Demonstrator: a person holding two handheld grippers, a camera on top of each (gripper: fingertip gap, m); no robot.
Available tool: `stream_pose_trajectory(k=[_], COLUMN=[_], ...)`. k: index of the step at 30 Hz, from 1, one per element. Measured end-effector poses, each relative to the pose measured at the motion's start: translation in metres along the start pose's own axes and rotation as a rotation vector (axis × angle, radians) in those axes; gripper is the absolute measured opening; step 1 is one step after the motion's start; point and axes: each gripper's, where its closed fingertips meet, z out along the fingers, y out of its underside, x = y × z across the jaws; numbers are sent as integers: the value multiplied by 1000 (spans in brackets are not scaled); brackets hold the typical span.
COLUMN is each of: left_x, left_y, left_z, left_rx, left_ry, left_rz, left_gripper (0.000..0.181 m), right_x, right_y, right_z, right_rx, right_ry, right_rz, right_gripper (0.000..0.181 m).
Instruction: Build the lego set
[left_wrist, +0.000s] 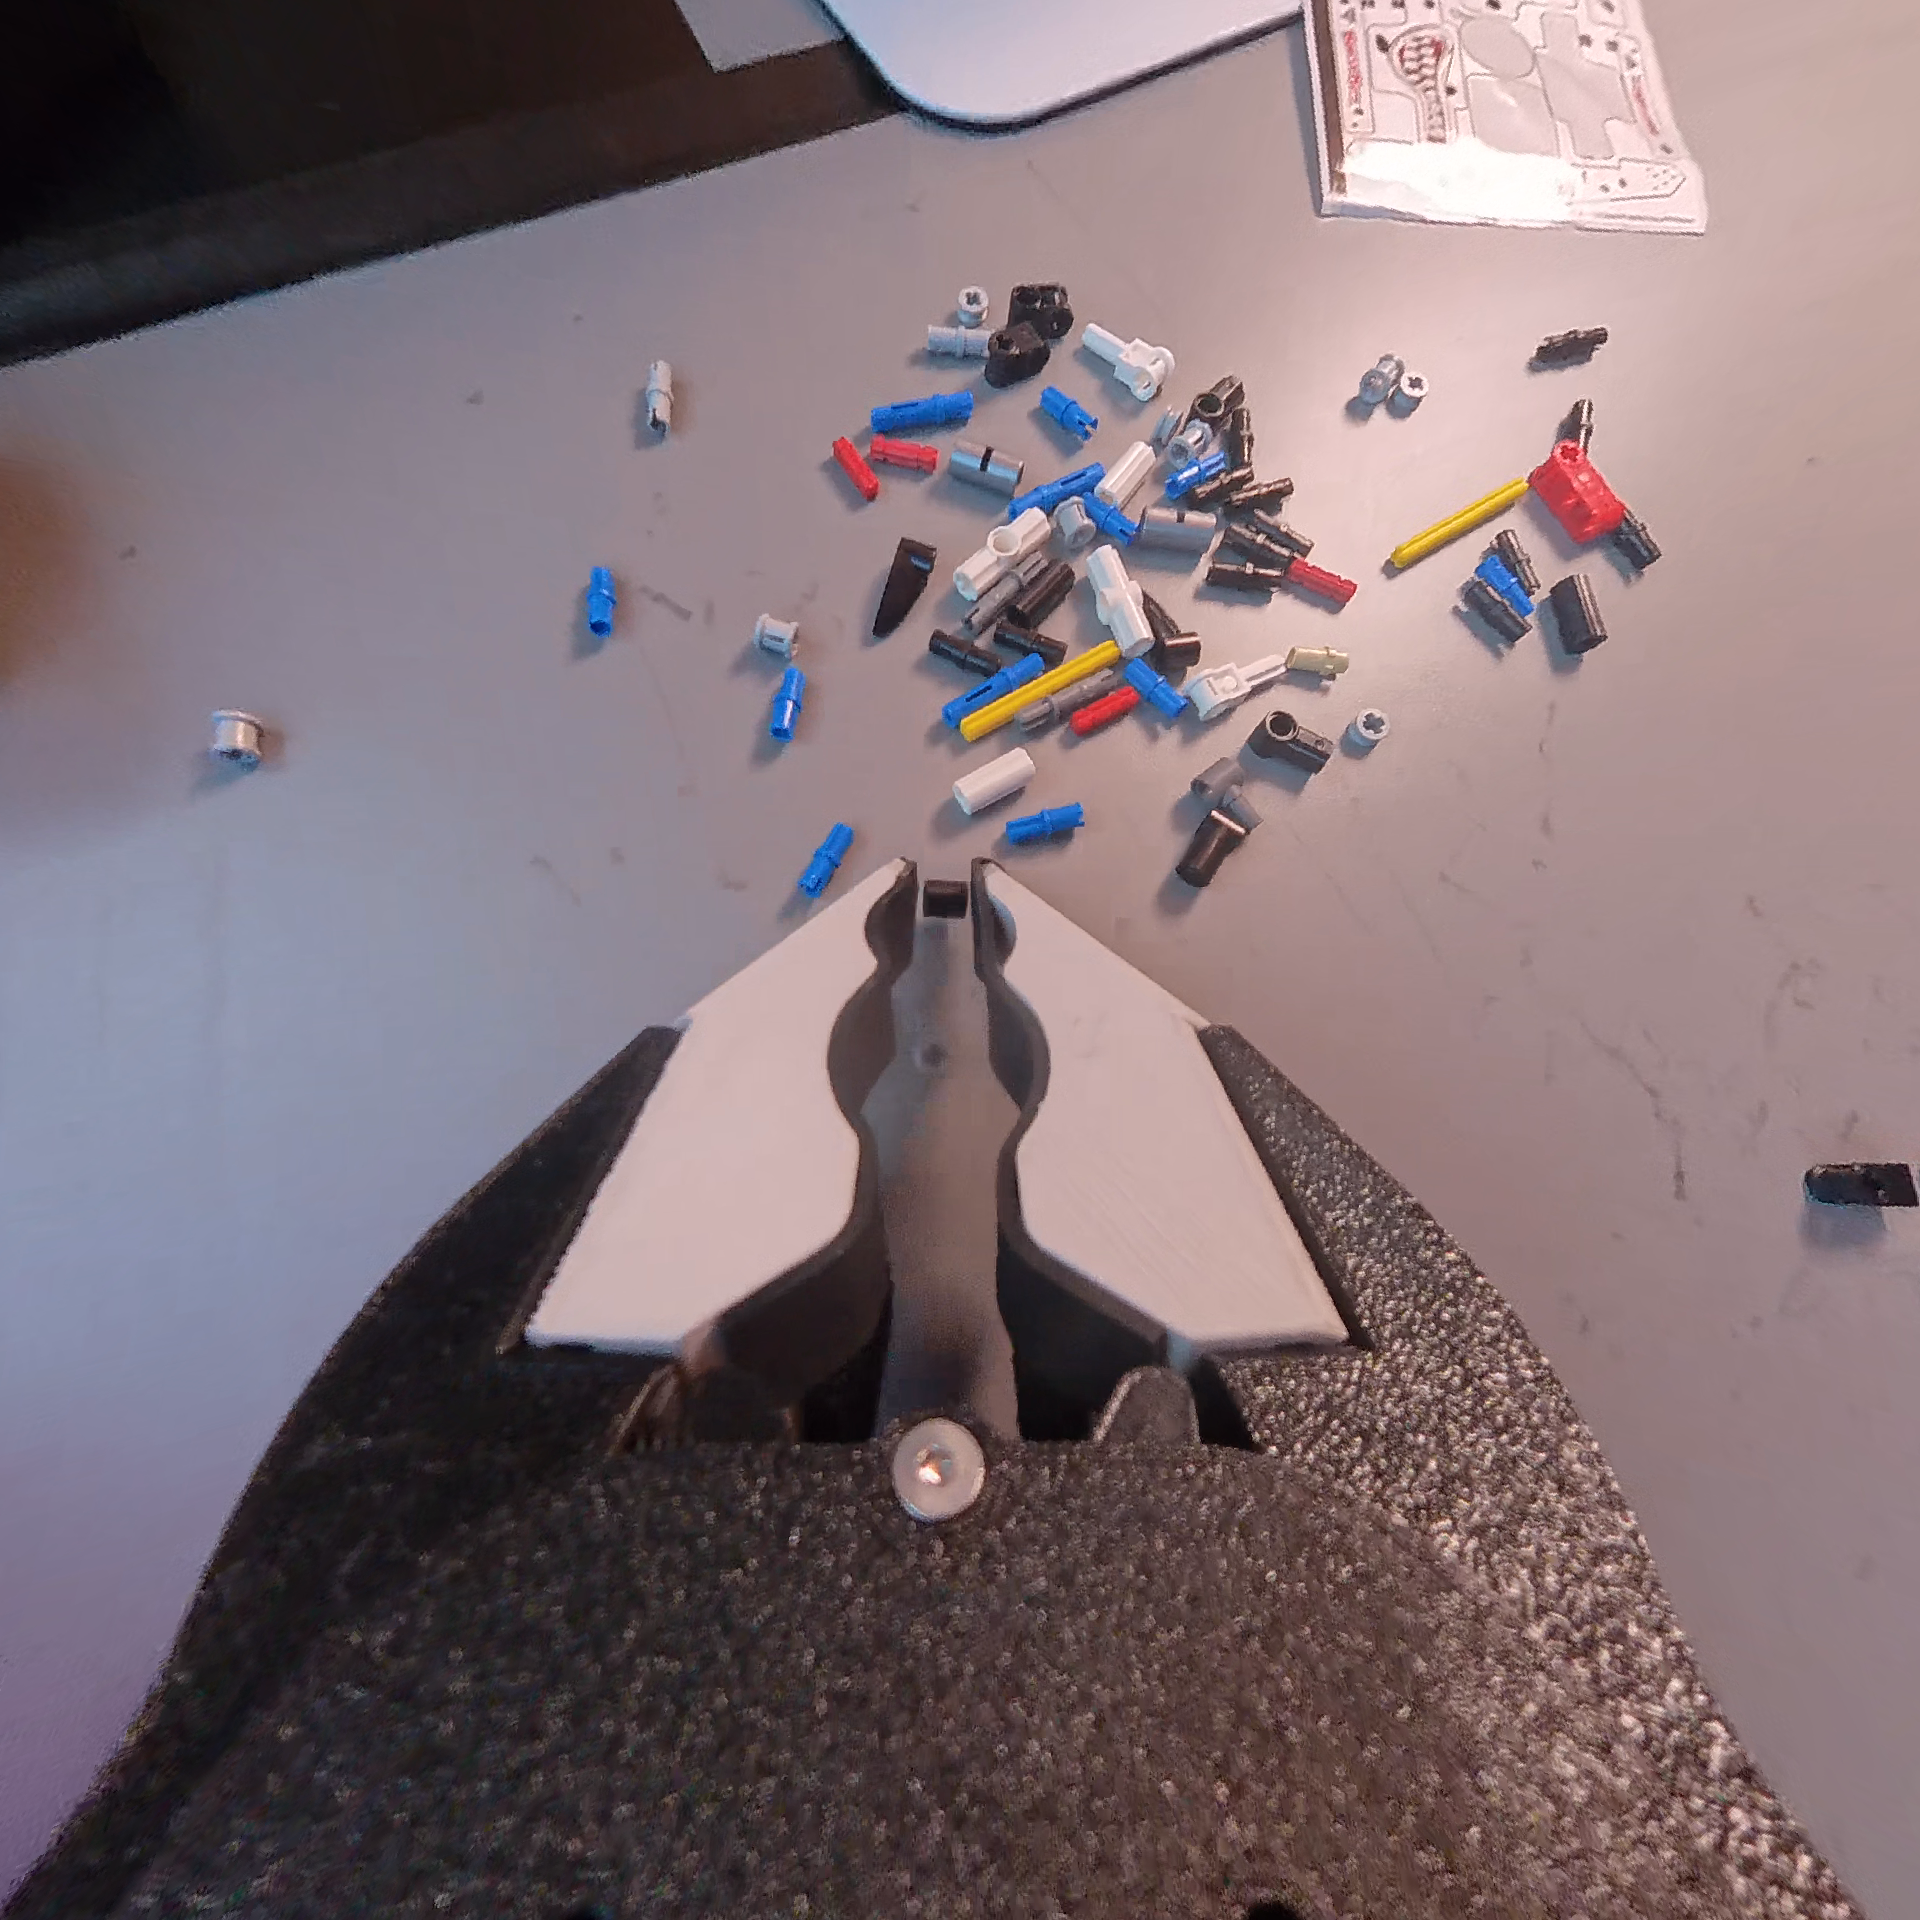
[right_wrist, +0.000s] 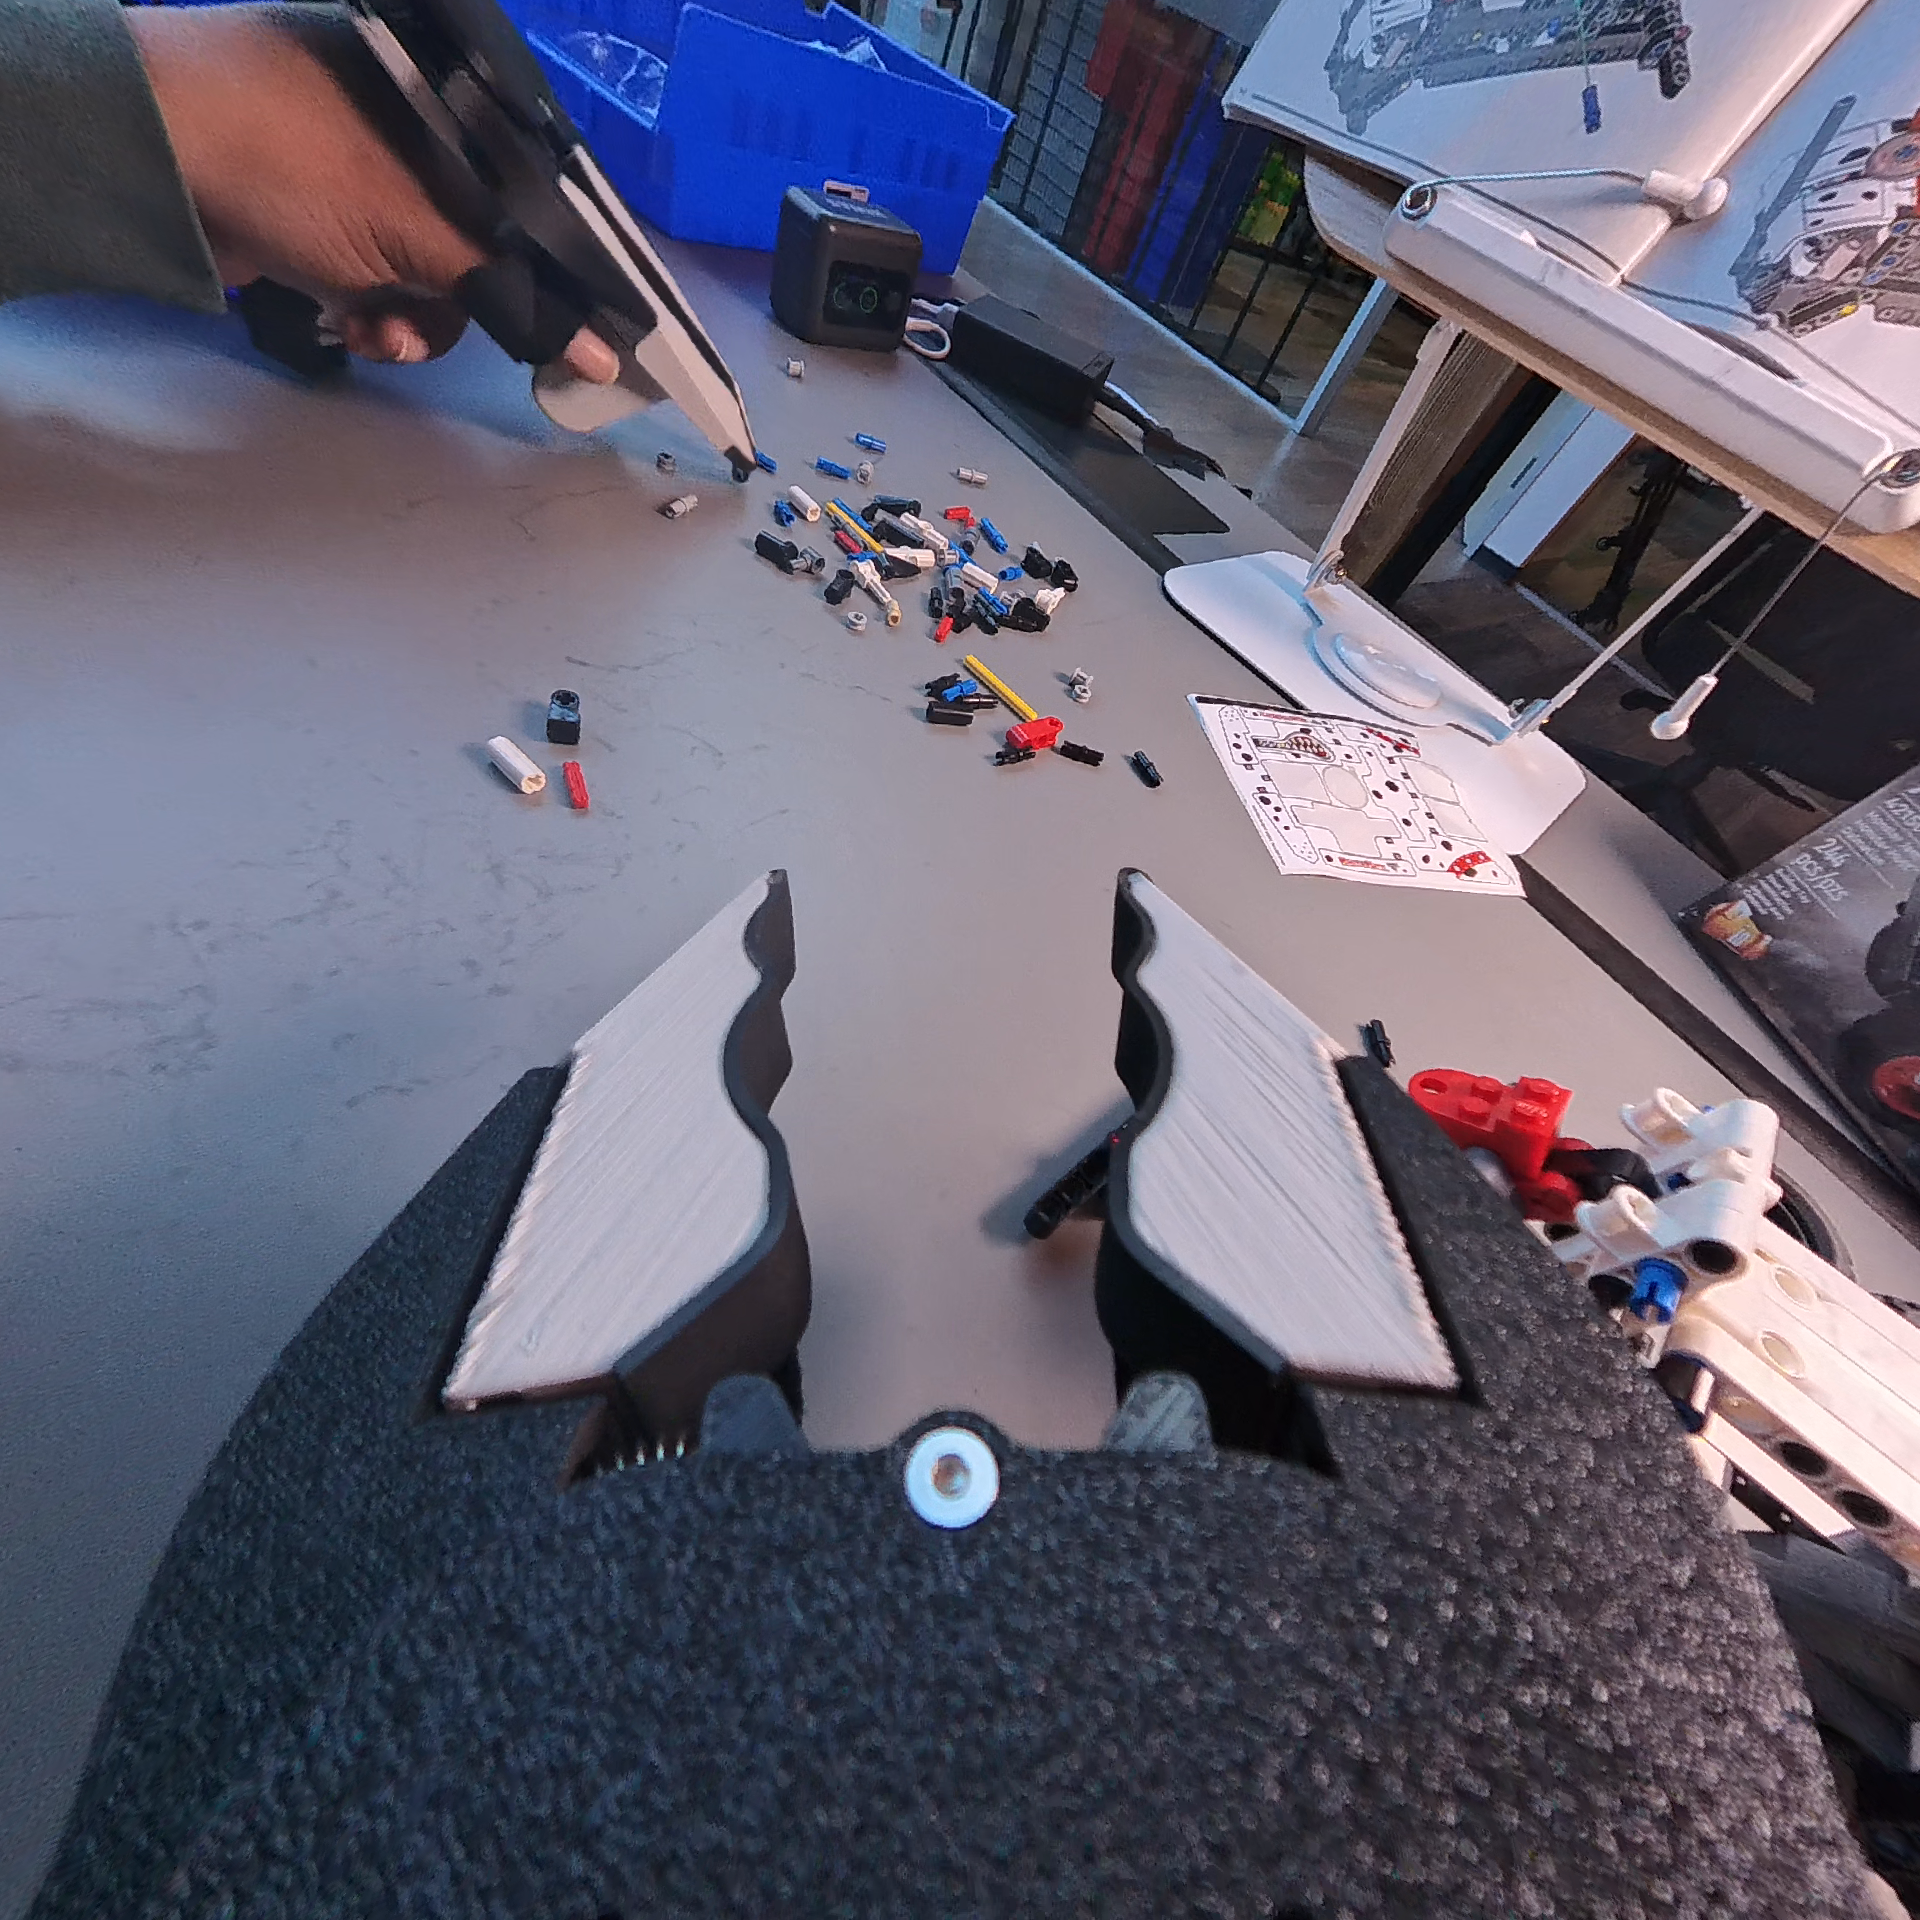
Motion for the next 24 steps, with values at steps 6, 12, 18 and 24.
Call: stream_pose_trajectory(k=[6, 12, 18, 24], left_x=[22, 106, 166, 177], left_y=[-31, -16, 40, 52], left_z=[-19, -39, -40, -32], left_rx=[172, 166, -1, -56], left_ry=[62, 415, 590, 594], left_rz=[96, 295, 568, 623], left_gripper=[31, 30, 29, 8], right_x=[1, 1, -7, -13], right_y=[2, 4, 7, 10], right_z=[0, 1, 4, 5], right_rx=[-9, -20, -48, -68], right_ry=[5, 2, -20, -28], right_rz=[-7, -11, -63, -112], right_gripper=[62, 62, 60, 60])
